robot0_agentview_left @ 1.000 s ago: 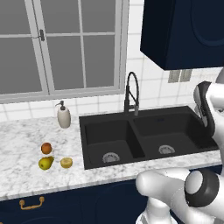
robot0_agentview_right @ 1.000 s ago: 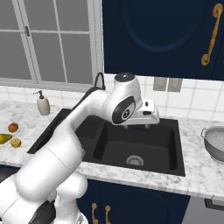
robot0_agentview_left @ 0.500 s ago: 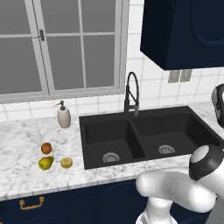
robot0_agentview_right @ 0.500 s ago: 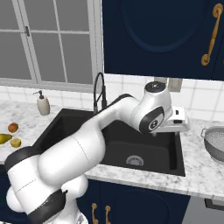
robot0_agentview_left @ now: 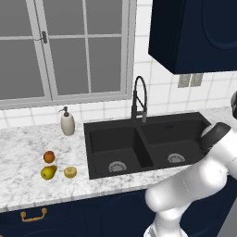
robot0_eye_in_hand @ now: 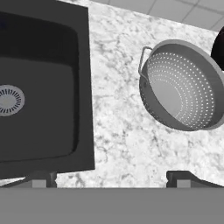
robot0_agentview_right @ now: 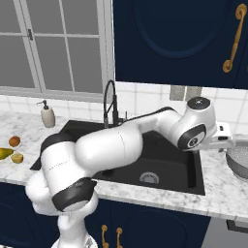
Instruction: Put the colander in the sink, put the pear, kiwi, peach in the colander, and turn on the sink faucet and pour water over the colander.
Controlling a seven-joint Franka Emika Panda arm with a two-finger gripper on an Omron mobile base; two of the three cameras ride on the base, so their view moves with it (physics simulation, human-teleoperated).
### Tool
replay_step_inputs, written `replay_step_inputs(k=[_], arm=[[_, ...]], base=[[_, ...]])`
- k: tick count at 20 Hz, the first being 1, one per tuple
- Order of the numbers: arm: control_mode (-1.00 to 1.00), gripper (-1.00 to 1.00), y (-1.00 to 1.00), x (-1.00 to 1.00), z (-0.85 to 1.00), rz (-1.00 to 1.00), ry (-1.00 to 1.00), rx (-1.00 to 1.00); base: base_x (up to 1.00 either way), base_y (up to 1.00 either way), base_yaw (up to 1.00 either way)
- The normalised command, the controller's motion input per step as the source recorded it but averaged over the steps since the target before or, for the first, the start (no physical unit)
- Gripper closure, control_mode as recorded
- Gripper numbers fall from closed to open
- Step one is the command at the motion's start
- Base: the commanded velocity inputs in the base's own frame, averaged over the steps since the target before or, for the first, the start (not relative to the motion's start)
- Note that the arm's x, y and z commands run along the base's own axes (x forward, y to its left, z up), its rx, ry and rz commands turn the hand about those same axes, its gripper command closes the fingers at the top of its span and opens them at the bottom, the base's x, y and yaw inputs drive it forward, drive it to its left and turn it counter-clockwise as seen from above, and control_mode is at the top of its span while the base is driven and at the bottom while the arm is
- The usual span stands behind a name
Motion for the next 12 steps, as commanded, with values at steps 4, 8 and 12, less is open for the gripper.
replay_step_inputs(k=[4, 8, 12], arm=[[-1.0, -1.0, -0.61, 0.42, -0.2, 0.0, 0.05, 0.0], [-1.0, -1.0, -0.54, 0.31, -0.22, 0.0, 0.02, 0.0], [-1.0, -1.0, -0.36, 0.36, -0.21, 0.0, 0.03, 0.01]], base=[[0.0, 0.0, 0.0], [0.0, 0.0, 0.0], [0.0, 0.0, 0.0]])
